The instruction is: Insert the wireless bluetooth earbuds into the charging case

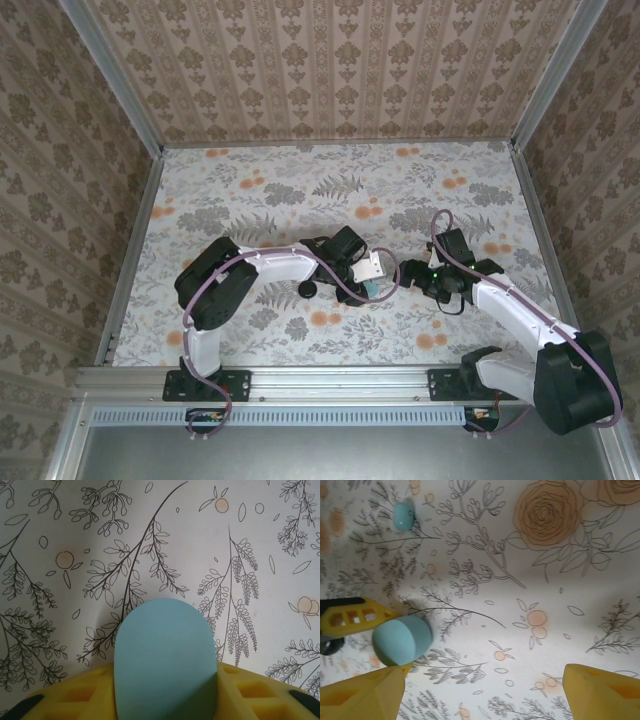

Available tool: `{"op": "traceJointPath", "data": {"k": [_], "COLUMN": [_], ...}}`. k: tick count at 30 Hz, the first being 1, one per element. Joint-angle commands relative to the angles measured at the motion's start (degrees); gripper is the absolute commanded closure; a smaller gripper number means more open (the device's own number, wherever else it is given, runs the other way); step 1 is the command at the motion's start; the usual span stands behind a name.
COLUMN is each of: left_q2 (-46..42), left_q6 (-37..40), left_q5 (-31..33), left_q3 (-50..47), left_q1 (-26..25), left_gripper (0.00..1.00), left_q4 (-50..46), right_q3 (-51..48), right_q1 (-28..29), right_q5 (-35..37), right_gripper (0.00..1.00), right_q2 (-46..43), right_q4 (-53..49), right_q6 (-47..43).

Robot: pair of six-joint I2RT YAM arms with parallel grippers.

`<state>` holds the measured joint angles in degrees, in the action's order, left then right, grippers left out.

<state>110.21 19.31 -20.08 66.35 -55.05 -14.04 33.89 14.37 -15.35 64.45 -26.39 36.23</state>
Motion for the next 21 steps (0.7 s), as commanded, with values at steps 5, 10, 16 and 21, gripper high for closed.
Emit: {"op": "traceJointPath", "data": {"k": [5, 10, 16, 21], "left_q2": [-1.42, -4.29, -9.17, -14.07], "left_q6": [1.34, 1.04, -0.54, -2.06], "left_q5": [-1.26, -1.98, -4.92, -7.83], "left_q3": [-2.26, -3.05, -3.00, -3.60], "left_q1": [-0.42, -0.28, 1.30, 2.79], "left_gripper": [0.66, 0.70, 0.70, 0.70], "left_q4": [-1.29, -1.55, -3.66, -5.08], "right_q3": [-1.71, -2.94, -1.66, -1.16], "right_q1": [-0.58, -0.59, -0.62, -0.29], "right_q5": [-3.91, -8.02, -14.34, -19.57], "right_gripper": [0.17, 0.18, 0.18, 0.19], "right_q2": [-1.78, -1.96, -1.12, -1.73], "right_q4": [2.71, 5.57, 7.02, 10.28], "right_q6": [3.35, 5.14, 6.11, 9.65]}}
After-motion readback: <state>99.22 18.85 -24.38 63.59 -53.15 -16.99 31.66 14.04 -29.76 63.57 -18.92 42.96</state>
